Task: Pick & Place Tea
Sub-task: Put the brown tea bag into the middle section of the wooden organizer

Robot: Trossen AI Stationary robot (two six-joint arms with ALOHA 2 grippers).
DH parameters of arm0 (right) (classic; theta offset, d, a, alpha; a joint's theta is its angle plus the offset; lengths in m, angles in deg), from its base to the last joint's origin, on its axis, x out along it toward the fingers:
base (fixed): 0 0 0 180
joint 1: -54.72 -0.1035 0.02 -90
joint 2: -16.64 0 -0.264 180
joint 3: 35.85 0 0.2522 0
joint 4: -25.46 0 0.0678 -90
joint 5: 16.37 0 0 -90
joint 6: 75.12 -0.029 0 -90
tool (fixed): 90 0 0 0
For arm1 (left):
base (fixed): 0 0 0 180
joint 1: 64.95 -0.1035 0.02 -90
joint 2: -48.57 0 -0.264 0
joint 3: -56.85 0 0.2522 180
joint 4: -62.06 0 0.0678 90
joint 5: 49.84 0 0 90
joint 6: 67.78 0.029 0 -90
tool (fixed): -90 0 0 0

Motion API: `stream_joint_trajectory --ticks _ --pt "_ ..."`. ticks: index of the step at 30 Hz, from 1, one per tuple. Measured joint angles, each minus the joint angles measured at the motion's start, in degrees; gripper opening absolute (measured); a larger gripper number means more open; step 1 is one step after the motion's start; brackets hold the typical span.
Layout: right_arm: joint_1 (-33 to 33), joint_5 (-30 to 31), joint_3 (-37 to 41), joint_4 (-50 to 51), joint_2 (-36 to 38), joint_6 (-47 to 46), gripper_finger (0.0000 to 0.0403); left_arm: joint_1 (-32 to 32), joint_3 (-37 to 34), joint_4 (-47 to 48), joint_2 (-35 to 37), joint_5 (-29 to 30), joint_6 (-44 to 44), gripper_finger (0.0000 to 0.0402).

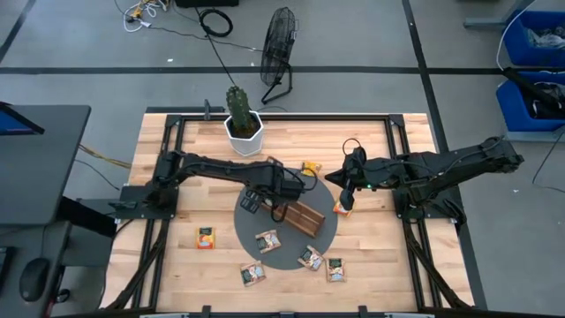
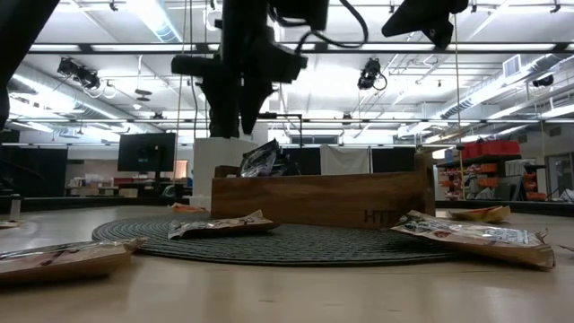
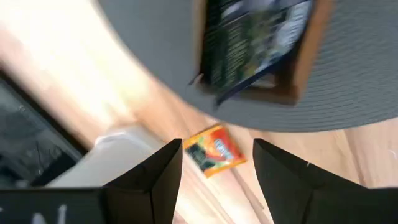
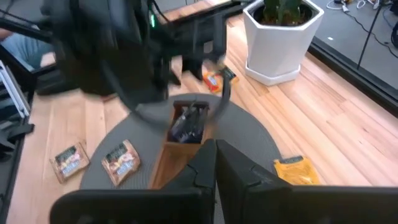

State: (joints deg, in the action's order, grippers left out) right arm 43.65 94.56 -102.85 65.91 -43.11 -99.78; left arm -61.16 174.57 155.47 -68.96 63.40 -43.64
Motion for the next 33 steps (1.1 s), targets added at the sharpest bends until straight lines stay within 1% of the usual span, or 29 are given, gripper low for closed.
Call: stream_joint_trajectory --ticks 4,8,12,14,16,19,22,25,27,29,33 --pt "0.0 -0.02 -0.01 1.42 0.0 -0.35 0.0015 -2.02 -0.04 -0.71 4.6 0.62 -8.3 0.0202" --pt "0.0 -2.0 -0.02 4.71 0.02 -0.37 0.0015 -4.13 0.0 -3.56 10.34 2.02 -20.26 0.0202" --pt "0.0 -5.94 -0.01 12.14 0.04 -0.36 0.0031 -5.03 0.0 -7.42 17.34 7.11 -33.14 0.0202" --pt "-0.02 -7.72 0.0 15.79 0.04 -0.36 0.0049 -4.97 0.02 -9.62 20.49 10.61 -38.19 0.0202" --pt "-0.04 -8.96 0.62 18.32 0.07 -0.86 0.0072 -4.55 0.03 -11.62 23.16 13.4 -41.44 0.0202" --pt "-0.04 -9.02 2.8 20.75 0.07 -4.59 0.0111 -3.87 0.07 -14.38 26.29 15.39 -42.91 0.0202" --pt "-0.16 -9.65 6.49 19.67 0.07 -9.81 0.0146 -3.21 0.1 -15.16 27.94 16.38 -42.99 0.0202" --pt "-1.75 -14.1 10.18 13.49 0.07 -12.54 0.0173 -2.51 -0.07 -14.78 28.87 16.59 -42.74 0.0202" --pt "-4.02 -17.44 12.24 8.78 0.02 -12.54 0.0182 -2.22 -0.05 -14.56 28.93 16.79 -42.54 0.0202" --pt "-6.93 -19.2 13.94 4.16 0.04 -12.29 0.0185 -2.18 -0.13 -14.18 28.76 16.73 -42.36 0.0202" --pt "-13.48 -19.29 15.76 1.17 0.04 -9.84 0.0182 -2.3 -0.33 -14.16 28.62 16.79 -42.23 0.0202"
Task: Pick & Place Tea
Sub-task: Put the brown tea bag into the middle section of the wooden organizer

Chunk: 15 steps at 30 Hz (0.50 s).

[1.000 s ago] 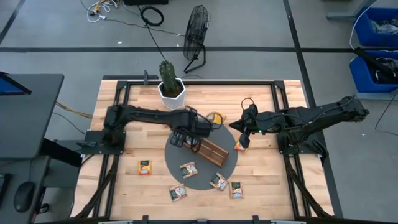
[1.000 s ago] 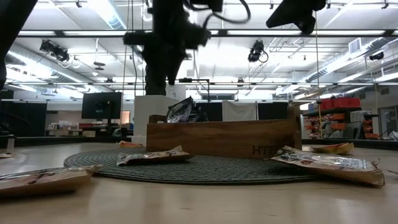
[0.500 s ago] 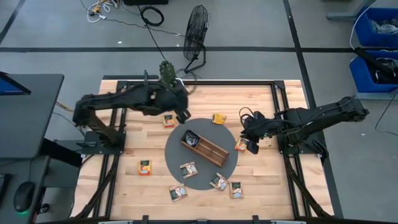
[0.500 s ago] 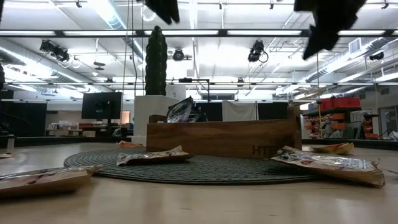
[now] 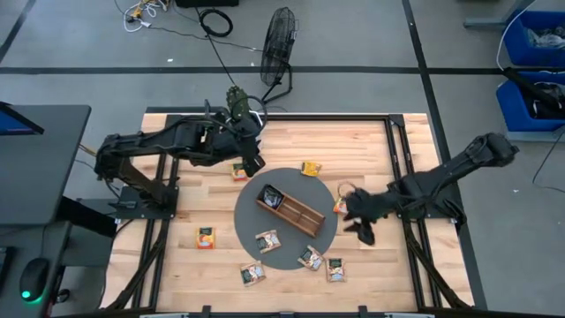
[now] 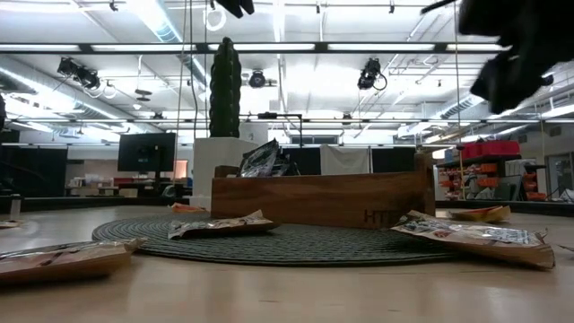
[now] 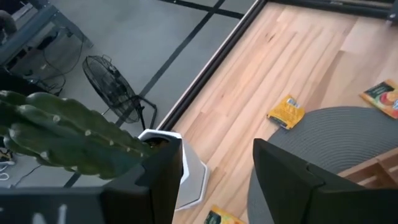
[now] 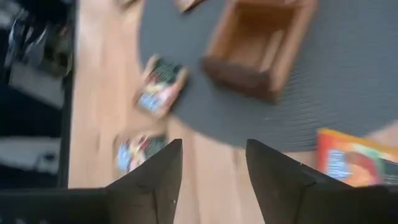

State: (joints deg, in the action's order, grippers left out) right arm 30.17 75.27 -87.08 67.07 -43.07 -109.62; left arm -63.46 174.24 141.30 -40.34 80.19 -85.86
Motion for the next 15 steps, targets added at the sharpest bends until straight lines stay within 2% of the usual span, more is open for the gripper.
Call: stream_joint_trajectory --ticks 7,10,15 --pt "-9.13 1.72 1.46 -6.37 -2.16 2.49 0.0177 -1.06 -0.02 -0.47 -0.1 0.0 2.51 0.0202" --pt "-11.58 2.39 -0.32 -10.03 -6.54 4.72 0.0177 -1.46 -0.02 -0.47 -0.1 0.0 2.73 0.0202" --pt "-14.31 2.17 -5.26 -9.98 -16.58 10.09 0.018 -1.44 -0.02 -0.34 -0.1 -0.02 3.84 0.0202"
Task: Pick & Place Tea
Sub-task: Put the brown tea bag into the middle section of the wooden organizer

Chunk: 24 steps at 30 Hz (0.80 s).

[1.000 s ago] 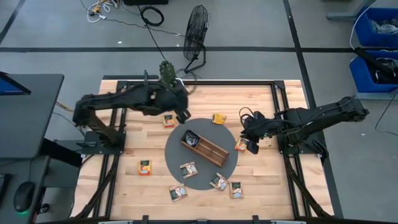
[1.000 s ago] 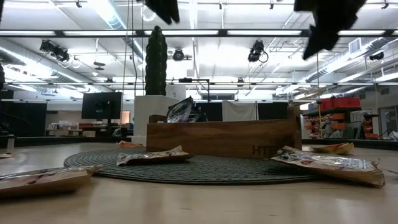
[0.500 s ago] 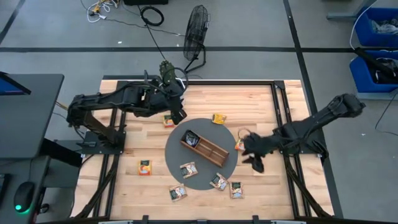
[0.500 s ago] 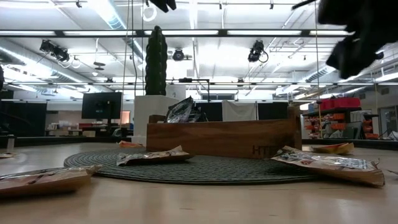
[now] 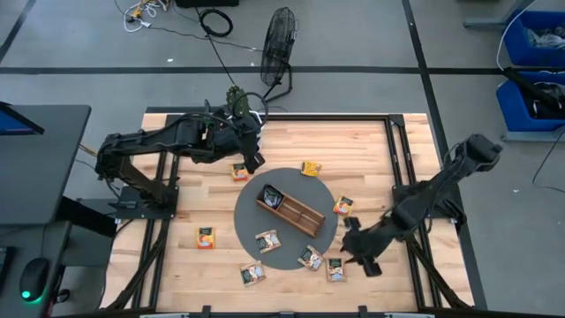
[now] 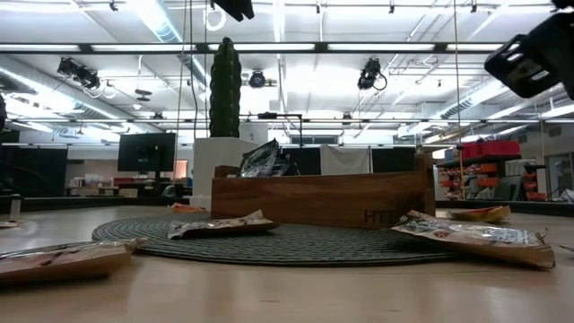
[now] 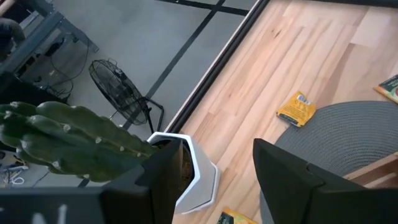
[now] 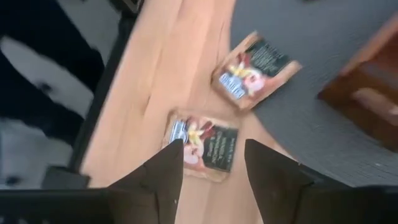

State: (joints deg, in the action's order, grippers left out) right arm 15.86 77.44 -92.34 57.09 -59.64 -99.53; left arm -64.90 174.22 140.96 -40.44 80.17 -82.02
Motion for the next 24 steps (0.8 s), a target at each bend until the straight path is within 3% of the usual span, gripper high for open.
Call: stream_joint_trajectory --ticks 6,13,24 --pt "-0.64 -1.03 -1.81 -0.67 -9.33 0.85 0.0208 0.0 0.0 0.29 0.0 -0.04 0.43 0.0202" --pt "-0.64 -1.22 -1.89 -4.21 -14.96 -0.3 0.0251 0.0 0.0 0.45 0.0 -0.37 1.45 0.0202" --pt "-2.72 3.83 -1.93 -3.5 -19.32 2.47 0.0234 0.0 0.0 0.53 0.0 -0.44 1.43 0.0202"
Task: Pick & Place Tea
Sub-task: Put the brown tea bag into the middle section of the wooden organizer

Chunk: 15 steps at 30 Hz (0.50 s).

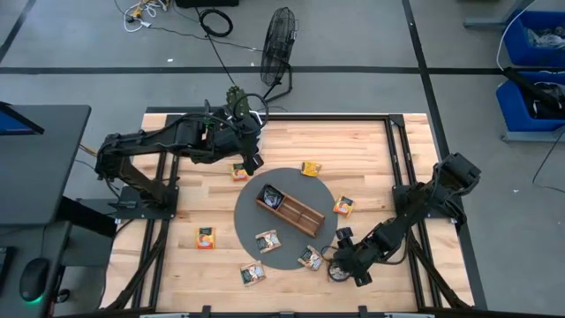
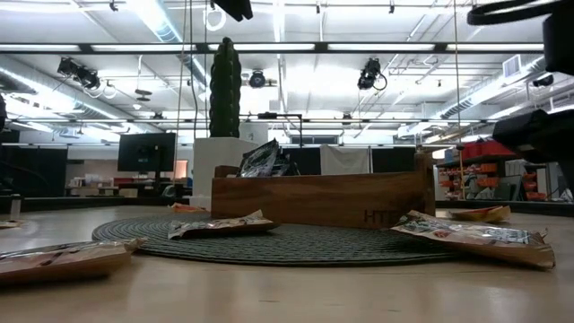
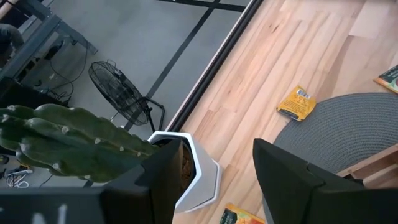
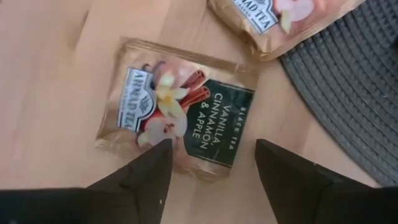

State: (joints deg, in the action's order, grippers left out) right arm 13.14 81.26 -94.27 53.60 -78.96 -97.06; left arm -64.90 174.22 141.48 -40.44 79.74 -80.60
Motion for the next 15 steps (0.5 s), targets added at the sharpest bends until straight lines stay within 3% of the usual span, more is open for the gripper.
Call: stream_joint_trajectory --ticks 8,15 --pt "-0.39 2.7 -0.38 1.72 -2.95 -0.12 0.0185 0.0 0.0 -0.6 0.0 0.0 -0.04 0.0202" --pt "-0.29 4.0 -0.33 2.28 -3.06 -0.29 0.0059 0.0 0.0 -1.57 0.0 0.0 -0.07 0.0202"
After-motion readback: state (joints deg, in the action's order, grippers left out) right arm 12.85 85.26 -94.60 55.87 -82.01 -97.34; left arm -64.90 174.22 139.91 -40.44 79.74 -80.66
